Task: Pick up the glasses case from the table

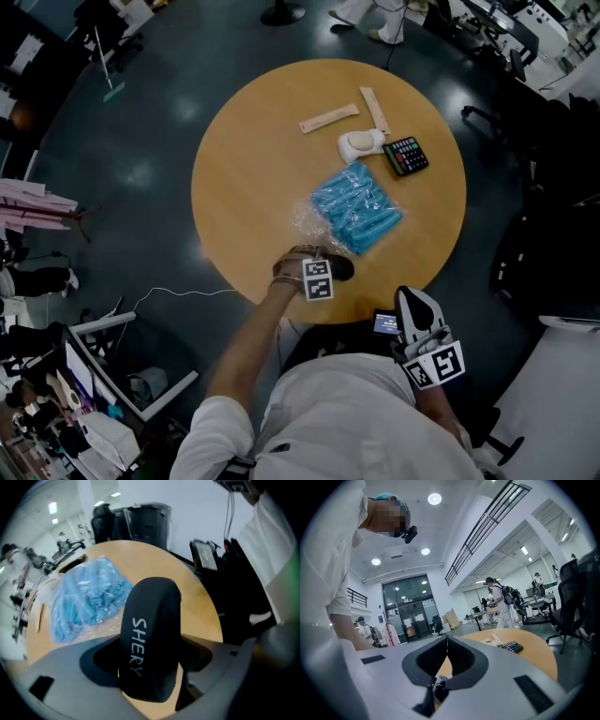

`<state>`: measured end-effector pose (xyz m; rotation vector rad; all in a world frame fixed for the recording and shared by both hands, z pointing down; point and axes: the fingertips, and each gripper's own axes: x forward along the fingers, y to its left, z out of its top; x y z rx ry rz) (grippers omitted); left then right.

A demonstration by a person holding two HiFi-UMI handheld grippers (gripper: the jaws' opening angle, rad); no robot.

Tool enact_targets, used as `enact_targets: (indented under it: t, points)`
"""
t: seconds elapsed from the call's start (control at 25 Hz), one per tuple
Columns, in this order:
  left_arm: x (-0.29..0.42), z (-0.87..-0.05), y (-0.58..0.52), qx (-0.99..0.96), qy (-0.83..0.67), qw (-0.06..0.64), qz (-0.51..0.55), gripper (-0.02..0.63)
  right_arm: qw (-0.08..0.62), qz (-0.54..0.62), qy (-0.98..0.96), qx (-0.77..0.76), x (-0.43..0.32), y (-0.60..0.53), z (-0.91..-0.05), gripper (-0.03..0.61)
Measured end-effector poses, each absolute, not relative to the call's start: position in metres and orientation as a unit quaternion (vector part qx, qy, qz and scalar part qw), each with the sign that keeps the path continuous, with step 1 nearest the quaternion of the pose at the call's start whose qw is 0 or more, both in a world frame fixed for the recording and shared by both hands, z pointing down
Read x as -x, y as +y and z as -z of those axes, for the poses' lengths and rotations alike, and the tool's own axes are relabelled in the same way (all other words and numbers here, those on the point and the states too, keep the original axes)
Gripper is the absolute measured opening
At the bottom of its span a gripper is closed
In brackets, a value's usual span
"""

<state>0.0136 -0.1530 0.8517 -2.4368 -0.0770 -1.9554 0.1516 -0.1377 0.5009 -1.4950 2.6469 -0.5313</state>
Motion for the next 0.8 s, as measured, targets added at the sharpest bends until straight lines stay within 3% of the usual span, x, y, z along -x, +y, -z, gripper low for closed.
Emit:
enact_targets:
  t: [0.24,0.48,0.8]
  points:
    - [-0.003,-0.717,-0.175,0.887,0.252,-0.119,0.367,0.345,0.028,0.148,0.878,0.455,-0.137,-0.137,-0.489,0.017]
    - [0.043,-0.518,-0.153,0.862,0.501,-0.046,0.062,0.345,0.036,0.115,0.897,0.425,-0.108,-0.139,-0.469,0.017]
    - [0.047,-0.464,-0.122,0.840,0.542,-0.029,0.003,0.345,0.022,0.077,0.892,0.445,-0.085,-0.152,-0.455,0.017]
